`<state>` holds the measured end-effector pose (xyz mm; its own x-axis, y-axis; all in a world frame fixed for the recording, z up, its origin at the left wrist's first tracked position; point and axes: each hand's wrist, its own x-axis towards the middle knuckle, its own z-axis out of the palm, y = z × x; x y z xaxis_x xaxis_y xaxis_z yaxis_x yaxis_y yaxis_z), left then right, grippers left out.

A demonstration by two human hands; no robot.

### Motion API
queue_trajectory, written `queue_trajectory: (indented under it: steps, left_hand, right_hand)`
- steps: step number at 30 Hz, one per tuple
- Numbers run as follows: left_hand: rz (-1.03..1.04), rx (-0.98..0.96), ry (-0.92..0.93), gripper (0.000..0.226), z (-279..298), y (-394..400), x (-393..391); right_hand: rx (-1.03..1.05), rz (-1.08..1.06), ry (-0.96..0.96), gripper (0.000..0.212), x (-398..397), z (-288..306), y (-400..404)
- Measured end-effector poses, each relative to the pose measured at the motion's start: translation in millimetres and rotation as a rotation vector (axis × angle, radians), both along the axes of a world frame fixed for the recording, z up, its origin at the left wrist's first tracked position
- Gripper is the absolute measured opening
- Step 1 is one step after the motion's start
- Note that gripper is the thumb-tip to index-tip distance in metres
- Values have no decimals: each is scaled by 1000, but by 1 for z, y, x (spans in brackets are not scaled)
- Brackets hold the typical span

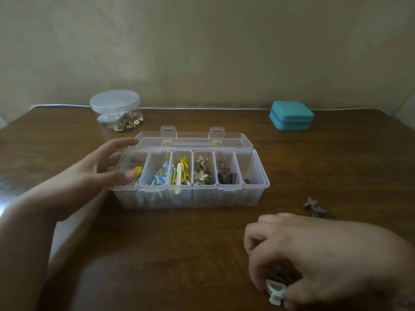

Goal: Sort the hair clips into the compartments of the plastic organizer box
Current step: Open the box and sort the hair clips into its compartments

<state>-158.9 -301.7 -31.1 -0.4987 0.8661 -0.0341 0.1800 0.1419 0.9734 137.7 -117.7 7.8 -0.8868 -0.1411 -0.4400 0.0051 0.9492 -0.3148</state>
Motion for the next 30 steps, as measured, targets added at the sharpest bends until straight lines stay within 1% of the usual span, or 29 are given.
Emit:
queue_trajectory:
  steps: [2,4,6,7,8,9,10,11,13,15,16,17,19,20,21,22,23,24,26,27,28,30]
  left_hand:
    - [134,59,-68,82,-5,7,1]
    - [256,96,-78,68,-8,17,7]
    - [288,99,-87,61,-9,24,12]
    - [290,87,-85,57,-10,25,13]
    - [287,74,-82,55,-11,26,13]
    - [280,63,-78,54,-12,26,13]
    - [285,54,-75,49,-12,25,12]
    - [288,56,-64,40,-13,25,11]
    - [285,72,-51,27,-16,24,8]
    - [280,85,-65,27,-18,24,6]
    - [284,89,-69,28,-18,25,7]
    - [289,95,-74,28,-18,25,8]
    - [297,112,-80,29,-16,26,10]
    - [304,118,-82,30,-16,26,10]
    - [303,121,-90,30,-17,23,7]
    - [297,129,-107,31,-18,20,2]
    - [293,128,-125,31,-19,17,-4]
    - [285,117,-130,34,-20,14,-13]
    - [247,88,-118,50,-24,7,-27]
    - [218,81,-104,59,-26,3,-32]
    - [196,79,-96,69,-28,2,-37]
    - [163,75,-90,82,-32,1,-42]
  right_hand:
    - [-2,11,53,33,-2,-1,1]
    - [-37,-10,92,32,-2,2,7]
    - [-182,-117,169,32,0,10,11]
    - [-285,-182,282,29,2,13,13]
    - [-363,-244,446,26,4,15,16]
    - [-396,-308,629,23,5,14,19]
    - [-390,-382,781,20,3,11,21]
    - [-350,-471,881,19,1,8,24]
    - [-216,-628,940,22,-7,-2,30]
    - [-78,-693,854,29,-13,-11,36]
    - [-45,-694,816,34,-14,-13,37]
    - [-46,-686,817,37,-13,-14,38]
    - [-86,-652,898,29,-8,-6,38]
    - [-116,-619,905,24,-4,0,36]
    - [-143,-568,855,23,1,6,34]
    - [-161,-505,737,24,5,11,33]
    - [-153,-436,559,26,7,13,31]
    - [-130,-372,344,29,9,14,27]
    - [-127,-293,-61,36,8,13,16]
    - [-125,-274,-168,39,6,11,11]
    - [-105,-257,-196,39,5,9,6]
    - [-59,-240,-144,31,3,6,3]
